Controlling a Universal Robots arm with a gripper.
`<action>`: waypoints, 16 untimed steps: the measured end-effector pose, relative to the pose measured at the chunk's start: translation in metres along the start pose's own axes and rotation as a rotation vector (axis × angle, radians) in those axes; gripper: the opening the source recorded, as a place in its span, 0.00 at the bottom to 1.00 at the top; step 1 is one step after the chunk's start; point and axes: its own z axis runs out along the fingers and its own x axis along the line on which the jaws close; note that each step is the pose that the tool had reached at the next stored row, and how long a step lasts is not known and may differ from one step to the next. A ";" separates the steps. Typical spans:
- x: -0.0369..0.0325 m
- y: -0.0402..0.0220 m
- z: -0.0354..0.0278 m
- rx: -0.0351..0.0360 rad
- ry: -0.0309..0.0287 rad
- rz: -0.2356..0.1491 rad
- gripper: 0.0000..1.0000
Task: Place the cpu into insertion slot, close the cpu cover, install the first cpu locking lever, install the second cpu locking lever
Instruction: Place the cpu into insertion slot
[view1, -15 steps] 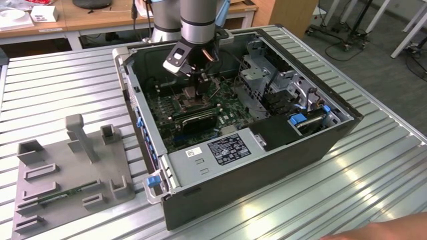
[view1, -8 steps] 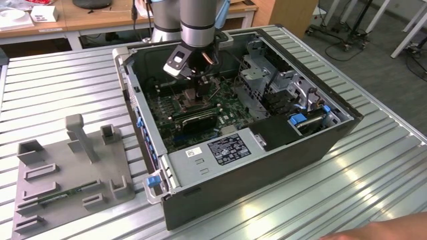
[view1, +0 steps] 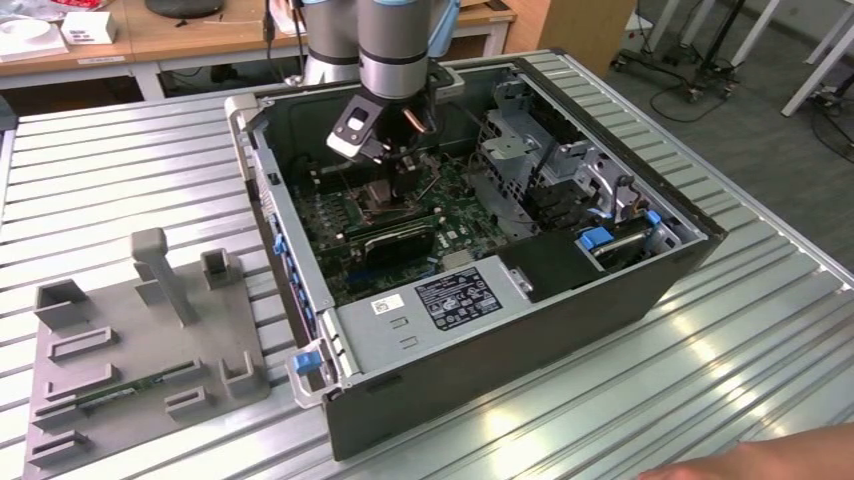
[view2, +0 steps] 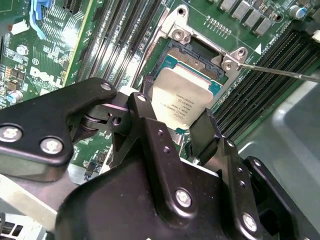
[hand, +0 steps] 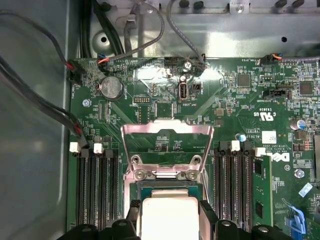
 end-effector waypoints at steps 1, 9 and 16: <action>0.0001 -0.0006 0.0007 -0.0003 0.0002 -0.001 0.54; -0.0003 -0.0020 0.0121 0.0000 0.0002 -0.007 0.54; 0.0008 -0.0022 0.0137 -0.0001 0.0005 -0.008 0.54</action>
